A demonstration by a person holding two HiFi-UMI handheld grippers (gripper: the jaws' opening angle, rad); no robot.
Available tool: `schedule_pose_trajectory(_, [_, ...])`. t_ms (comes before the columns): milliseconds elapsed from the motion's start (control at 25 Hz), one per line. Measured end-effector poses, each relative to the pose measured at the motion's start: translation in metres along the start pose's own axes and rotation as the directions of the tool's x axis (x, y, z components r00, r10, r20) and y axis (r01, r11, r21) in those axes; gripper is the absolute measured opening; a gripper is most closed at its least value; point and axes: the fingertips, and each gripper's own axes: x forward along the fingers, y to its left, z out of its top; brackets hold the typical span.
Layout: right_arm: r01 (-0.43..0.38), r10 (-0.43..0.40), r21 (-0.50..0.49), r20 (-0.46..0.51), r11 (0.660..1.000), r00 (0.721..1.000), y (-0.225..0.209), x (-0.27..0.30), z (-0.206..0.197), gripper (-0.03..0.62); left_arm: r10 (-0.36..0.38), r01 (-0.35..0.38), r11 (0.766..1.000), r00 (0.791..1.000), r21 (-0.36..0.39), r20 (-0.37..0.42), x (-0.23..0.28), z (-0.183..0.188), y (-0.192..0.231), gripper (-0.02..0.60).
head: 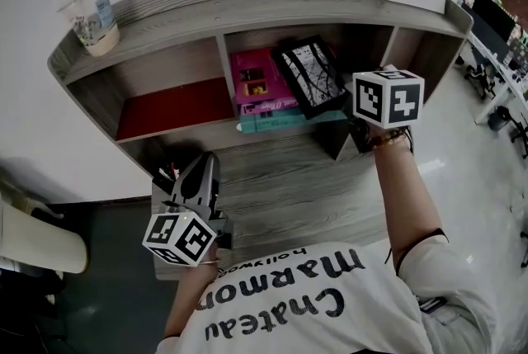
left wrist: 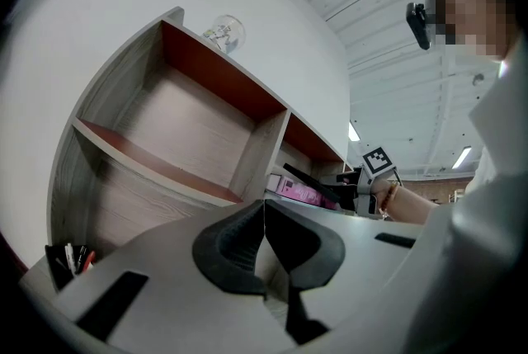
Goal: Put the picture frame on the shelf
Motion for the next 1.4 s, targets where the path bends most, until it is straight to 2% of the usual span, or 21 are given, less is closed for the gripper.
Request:
schedule_pose_trajectory(360, [0.006, -0.007, -0.026, -0.032, 1.000, 0.999, 0.0014, 0.0004, -0.0006, 0.072, -0.002, 0.002, 1.000, 1.000, 0.009, -0.014, -0.0013, -0.0013, -0.0058, 0.018])
schedule_pose_trajectory(1400, [0.043, -0.055, -0.142, -0.083, 0.989, 0.995, 0.0044, 0.0053, -0.0062, 0.067, 0.012, -0.012, 1.000, 1.000, 0.005, 0.025, -0.0049, -0.0010, -0.0081, 0.018])
